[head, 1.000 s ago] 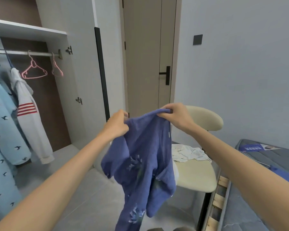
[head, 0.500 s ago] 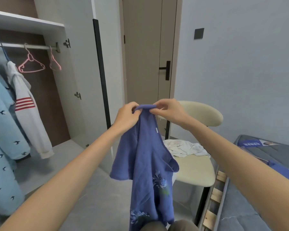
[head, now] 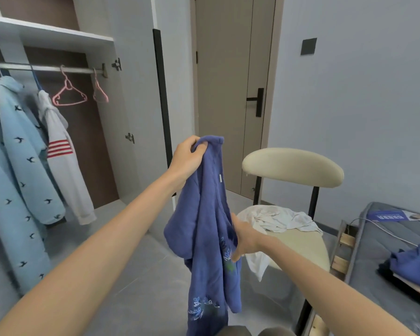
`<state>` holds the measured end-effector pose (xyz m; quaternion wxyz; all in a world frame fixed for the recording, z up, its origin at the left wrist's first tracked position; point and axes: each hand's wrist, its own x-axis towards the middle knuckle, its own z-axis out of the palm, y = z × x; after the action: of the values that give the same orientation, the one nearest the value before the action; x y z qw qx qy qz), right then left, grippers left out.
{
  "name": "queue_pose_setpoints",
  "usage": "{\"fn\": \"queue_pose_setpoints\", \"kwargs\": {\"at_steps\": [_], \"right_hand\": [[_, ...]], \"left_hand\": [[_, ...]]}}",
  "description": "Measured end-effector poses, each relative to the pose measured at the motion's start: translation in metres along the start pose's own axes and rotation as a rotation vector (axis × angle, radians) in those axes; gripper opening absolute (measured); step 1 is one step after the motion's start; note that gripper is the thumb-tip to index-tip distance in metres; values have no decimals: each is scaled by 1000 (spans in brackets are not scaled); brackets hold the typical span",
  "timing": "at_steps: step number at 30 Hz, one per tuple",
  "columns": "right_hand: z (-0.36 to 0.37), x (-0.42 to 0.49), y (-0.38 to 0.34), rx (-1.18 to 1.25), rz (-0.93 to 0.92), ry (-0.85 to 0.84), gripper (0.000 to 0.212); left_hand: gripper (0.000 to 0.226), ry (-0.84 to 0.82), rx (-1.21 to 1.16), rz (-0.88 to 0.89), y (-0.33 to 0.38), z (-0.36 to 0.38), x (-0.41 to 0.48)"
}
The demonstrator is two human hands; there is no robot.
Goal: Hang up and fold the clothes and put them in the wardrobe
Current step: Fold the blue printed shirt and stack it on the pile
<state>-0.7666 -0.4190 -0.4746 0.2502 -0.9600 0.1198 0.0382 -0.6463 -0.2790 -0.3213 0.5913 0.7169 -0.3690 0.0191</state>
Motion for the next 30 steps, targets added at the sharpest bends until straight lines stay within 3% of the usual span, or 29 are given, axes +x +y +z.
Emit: {"fn": "queue_pose_setpoints", "kwargs": {"at_steps": [6, 11, 13, 17, 20, 24, 30], "right_hand": [[5, 15, 4, 219, 11, 322, 41], [-19, 23, 3, 446, 1, 504, 31], [-39, 23, 0, 537, 11, 642, 37], [-94, 15, -15, 654, -64, 928, 28], [-129, 0, -31, 526, -139, 1079, 29], [-161, -20, -43, 134, -95, 1106, 27], [-196, -57, -33, -137, 16, 1273, 29]], "left_hand": [[26, 67, 4, -3, 1, -21, 6], [24, 148, 10, -23, -6, -43, 8], [19, 208, 18, -34, -12, -54, 8], [17, 350, 60, -76, -31, -76, 10], [25, 417, 103, -164, -41, -83, 13], [27, 453, 154, -241, -42, -77, 18], [17, 362, 118, -131, -23, -51, 23]]}}
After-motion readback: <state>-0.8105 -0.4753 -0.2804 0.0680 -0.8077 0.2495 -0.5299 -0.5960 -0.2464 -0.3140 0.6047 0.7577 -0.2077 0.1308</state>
